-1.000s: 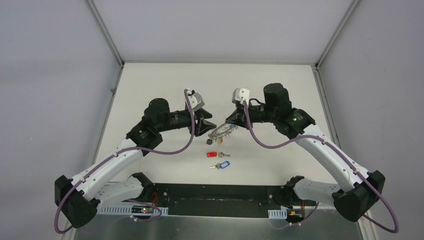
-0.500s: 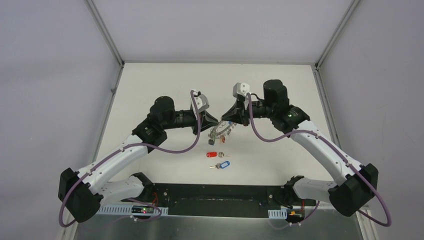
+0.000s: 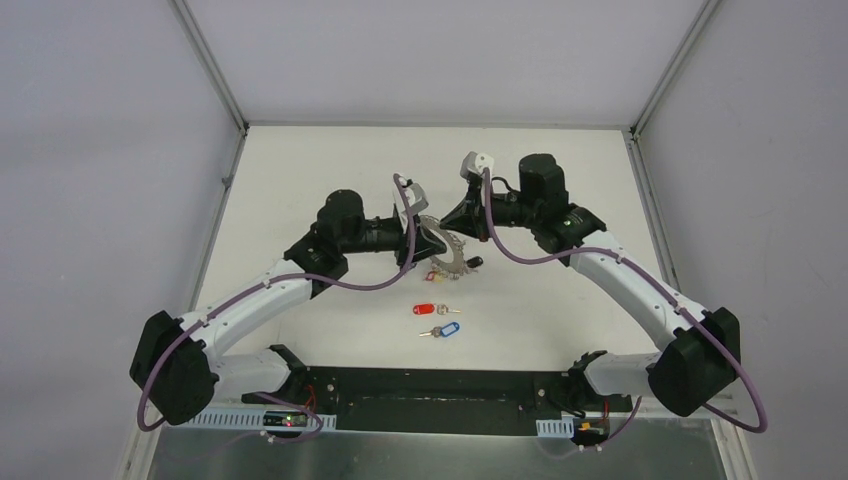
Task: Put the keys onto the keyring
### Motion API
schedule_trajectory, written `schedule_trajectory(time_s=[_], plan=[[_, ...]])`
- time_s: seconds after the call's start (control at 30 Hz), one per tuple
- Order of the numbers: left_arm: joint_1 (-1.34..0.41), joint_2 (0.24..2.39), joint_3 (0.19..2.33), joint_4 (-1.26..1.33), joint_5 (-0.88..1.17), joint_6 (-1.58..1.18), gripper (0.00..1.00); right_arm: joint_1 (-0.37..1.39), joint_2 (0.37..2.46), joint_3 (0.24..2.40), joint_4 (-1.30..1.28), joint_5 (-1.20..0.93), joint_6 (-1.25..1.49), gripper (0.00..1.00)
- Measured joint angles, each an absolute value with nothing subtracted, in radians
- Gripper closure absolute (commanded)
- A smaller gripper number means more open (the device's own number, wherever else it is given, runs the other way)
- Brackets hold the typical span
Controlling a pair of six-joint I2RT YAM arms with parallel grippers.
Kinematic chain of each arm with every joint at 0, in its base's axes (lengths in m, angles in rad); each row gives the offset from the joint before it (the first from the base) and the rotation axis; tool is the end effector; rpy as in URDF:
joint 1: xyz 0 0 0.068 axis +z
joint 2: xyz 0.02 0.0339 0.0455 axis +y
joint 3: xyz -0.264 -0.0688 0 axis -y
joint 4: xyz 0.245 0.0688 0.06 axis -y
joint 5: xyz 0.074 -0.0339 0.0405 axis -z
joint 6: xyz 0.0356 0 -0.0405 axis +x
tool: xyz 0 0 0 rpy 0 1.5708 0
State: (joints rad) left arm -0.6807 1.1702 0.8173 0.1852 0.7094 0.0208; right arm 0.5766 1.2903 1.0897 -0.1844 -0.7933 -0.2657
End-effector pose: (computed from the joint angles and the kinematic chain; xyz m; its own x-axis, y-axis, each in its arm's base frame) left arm 0.1931 -0.1862 0.3114 -0.1094 0.1089 -0.9880 0.9791 0.1832 -0.0882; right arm 0.2299 0.1797 0.3400 -0.0580 -0.2574 -0.9646 -0.9860 0.1662 0.0149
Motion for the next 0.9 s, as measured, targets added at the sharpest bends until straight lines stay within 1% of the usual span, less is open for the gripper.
schedule_trajectory(time_s=[0.07,0.2,0.33,0.43,0.5,0.63,0.9], plan=[[-0.681,1.156,0.803,0.189,0.699,0.015,0.82,0.573,1.291,1.090,-0.174,-0.795,-0.259,1.00],[-0.681,1.098,0.761,0.187,0.652,0.016,0.73,0.570,1.291,1.090,-0.157,-0.818,-0.252,1.00],[-0.681,1.030,0.727,0.188,0.608,0.025,0.69,0.568,1.291,1.084,-0.142,-0.859,-0.252,1.00],[-0.681,0.997,0.710,0.188,0.583,0.042,0.63,0.566,1.286,1.069,-0.130,-0.899,-0.252,1.00],[-0.681,0.984,0.703,0.188,0.570,0.049,0.61,0.564,1.280,1.056,-0.127,-0.924,-0.252,1.00],[-0.681,0.970,0.694,0.197,0.547,0.066,0.62,0.561,1.272,1.037,-0.113,-0.965,-0.247,1.00],[-0.681,0.976,0.692,0.230,0.569,0.088,0.62,0.558,1.257,1.020,-0.047,-1.045,-0.208,1.00]])
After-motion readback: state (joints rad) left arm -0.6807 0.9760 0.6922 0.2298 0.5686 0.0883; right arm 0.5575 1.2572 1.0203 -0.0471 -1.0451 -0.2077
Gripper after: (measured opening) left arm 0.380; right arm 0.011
